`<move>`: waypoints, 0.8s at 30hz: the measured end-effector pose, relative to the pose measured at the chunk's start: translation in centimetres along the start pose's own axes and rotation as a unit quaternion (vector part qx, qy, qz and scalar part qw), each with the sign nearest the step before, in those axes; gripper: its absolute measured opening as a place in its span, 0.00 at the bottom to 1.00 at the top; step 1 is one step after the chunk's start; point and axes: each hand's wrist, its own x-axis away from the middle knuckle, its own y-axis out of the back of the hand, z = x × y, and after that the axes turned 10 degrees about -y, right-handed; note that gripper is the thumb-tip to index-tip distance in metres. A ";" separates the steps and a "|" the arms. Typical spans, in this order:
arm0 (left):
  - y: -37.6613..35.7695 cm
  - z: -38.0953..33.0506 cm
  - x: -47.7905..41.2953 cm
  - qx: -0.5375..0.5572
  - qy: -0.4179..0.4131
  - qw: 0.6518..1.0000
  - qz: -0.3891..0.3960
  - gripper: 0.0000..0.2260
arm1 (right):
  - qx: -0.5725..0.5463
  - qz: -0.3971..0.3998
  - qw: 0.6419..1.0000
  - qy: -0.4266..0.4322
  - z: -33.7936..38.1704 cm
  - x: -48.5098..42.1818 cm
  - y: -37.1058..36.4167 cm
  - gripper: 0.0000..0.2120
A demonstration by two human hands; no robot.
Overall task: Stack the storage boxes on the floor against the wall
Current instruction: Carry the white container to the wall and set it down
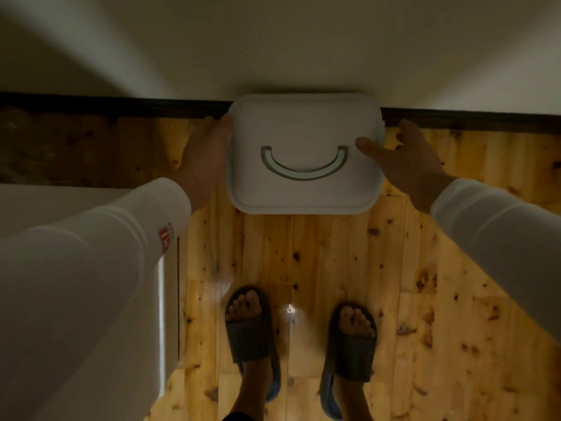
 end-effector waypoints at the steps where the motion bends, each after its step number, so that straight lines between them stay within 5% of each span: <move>1: 0.0 -0.5 0.3 -0.007 0.000 1.000 0.001 0.26 | 0.004 0.002 1.000 0.004 0.2 0.4 0.3 0.50; 16: 0.8 -9.1 6.5 -0.010 -0.036 0.999 -0.008 0.33 | 0.025 0.019 0.996 0.078 5.6 10.3 5.0 0.47; 24: 3.0 -14.4 11.6 -0.101 -0.105 0.989 -0.012 0.33 | 0.041 0.008 0.991 0.127 10.3 17.5 5.9 0.39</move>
